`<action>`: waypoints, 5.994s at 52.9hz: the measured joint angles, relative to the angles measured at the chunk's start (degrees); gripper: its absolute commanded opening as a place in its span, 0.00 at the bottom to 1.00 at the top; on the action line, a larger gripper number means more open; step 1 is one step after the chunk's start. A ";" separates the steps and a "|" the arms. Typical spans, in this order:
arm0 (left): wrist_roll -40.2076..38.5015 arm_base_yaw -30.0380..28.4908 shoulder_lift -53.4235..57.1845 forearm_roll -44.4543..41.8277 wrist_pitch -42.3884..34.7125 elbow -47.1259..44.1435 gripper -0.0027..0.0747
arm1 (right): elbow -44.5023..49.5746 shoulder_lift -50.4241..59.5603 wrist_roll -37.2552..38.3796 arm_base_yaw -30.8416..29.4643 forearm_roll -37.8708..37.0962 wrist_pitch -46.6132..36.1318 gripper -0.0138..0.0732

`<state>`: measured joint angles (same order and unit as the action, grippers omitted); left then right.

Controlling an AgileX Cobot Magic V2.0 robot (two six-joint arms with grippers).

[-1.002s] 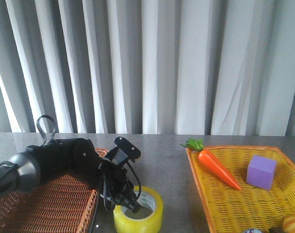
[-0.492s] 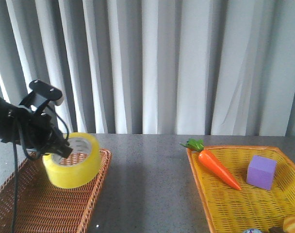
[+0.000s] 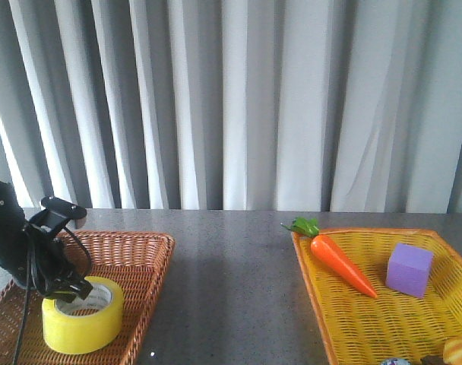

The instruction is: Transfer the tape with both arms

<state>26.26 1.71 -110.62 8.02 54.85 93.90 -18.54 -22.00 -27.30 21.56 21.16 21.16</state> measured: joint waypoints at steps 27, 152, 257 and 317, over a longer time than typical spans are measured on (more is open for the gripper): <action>-5.34 0.00 -1.01 -0.55 2.23 0.00 0.35 | 0.00 0.00 0.00 0.00 0.00 0.06 0.15; -5.84 0.00 94.22 17.30 -19.92 -64.35 0.03 | 0.00 0.00 2.87 0.00 0.50 -1.26 0.15; -25.08 0.05 111.27 -6.03 -46.77 -95.40 0.03 | 0.00 0.00 2.87 0.00 0.52 -1.20 0.15; -25.22 0.05 111.27 -6.03 -46.72 -95.40 0.03 | 19.98 20.17 19.36 -11.03 -11.66 -19.29 0.15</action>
<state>1.04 1.77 0.64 1.98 8.13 -1.49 1.44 -1.83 -7.94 10.53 9.50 1.87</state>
